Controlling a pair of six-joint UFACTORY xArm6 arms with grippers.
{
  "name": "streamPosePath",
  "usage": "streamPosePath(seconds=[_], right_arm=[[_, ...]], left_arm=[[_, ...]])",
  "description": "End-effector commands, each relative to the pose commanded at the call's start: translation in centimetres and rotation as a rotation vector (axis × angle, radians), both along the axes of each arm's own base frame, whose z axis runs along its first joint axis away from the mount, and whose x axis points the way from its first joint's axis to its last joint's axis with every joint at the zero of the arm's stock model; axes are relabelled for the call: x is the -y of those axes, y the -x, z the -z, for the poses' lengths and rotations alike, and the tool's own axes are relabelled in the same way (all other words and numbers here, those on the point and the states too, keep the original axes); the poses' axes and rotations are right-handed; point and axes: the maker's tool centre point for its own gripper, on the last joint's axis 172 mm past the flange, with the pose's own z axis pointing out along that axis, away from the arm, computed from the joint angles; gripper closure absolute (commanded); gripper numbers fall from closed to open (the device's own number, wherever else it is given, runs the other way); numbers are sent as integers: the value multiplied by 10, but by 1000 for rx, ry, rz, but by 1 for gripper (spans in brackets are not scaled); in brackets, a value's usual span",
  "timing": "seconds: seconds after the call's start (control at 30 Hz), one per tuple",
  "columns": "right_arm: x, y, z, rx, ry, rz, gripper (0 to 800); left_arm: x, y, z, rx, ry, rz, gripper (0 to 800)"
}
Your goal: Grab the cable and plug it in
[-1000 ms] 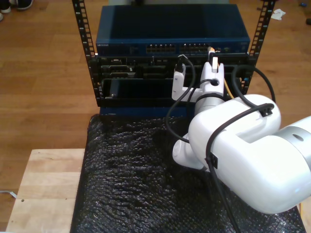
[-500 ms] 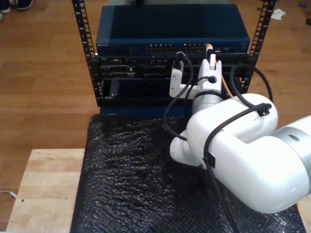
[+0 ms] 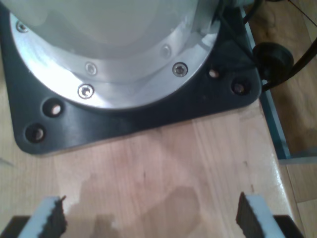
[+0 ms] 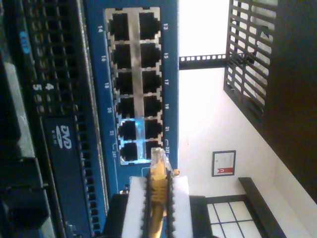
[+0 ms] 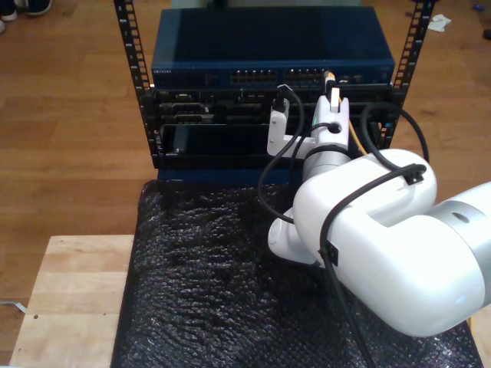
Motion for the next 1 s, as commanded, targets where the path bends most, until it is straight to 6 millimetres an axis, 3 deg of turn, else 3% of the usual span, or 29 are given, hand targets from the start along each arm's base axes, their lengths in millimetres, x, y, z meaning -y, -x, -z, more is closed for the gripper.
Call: streamPosePath(seconds=[1.0], right_arm=[[-3,-6,-2,15,-7,0,800]], left_arm=[[0,0,0,0,0,2,0]])
